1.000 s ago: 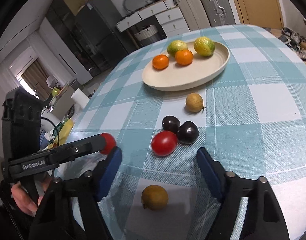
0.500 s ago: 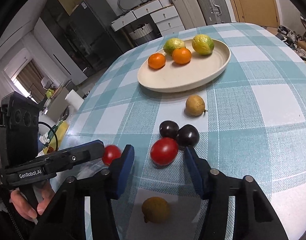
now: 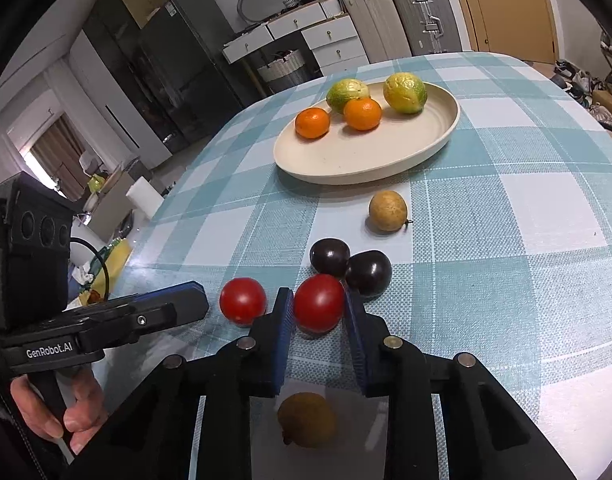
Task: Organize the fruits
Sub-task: 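Carry both tomatoes over the plate, one in each tool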
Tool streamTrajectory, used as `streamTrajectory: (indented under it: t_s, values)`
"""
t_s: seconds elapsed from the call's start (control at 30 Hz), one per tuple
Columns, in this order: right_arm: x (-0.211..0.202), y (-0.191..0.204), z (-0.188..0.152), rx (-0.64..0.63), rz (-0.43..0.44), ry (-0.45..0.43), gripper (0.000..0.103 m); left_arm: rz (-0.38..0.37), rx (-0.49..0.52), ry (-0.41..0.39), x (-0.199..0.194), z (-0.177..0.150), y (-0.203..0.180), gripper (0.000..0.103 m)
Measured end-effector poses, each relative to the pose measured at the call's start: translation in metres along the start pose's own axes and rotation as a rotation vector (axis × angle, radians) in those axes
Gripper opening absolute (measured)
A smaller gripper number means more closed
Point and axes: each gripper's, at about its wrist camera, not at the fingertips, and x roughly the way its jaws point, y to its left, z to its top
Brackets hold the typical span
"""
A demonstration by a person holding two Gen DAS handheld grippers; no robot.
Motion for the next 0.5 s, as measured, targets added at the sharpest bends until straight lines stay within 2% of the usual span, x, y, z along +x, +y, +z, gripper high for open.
streamTrajectory:
  t_s: [0.23,0.4,0.5]
  values:
    - [-0.013,-0.001,-0.001,-0.001,0.046,-0.050,0.026,0.014,0.000,0.017,0.006,0.002,-0.006,0.027]
    - [-0.022,-0.005,-0.001,0.006,0.072,-0.078,0.026,0.060,-0.002,0.032,0.013,0.003,-0.012,0.028]
    - [-0.028,-0.008,-0.002,0.008,0.084,-0.092,0.026,0.086,0.011,0.039,0.017,0.004,-0.016,0.033]
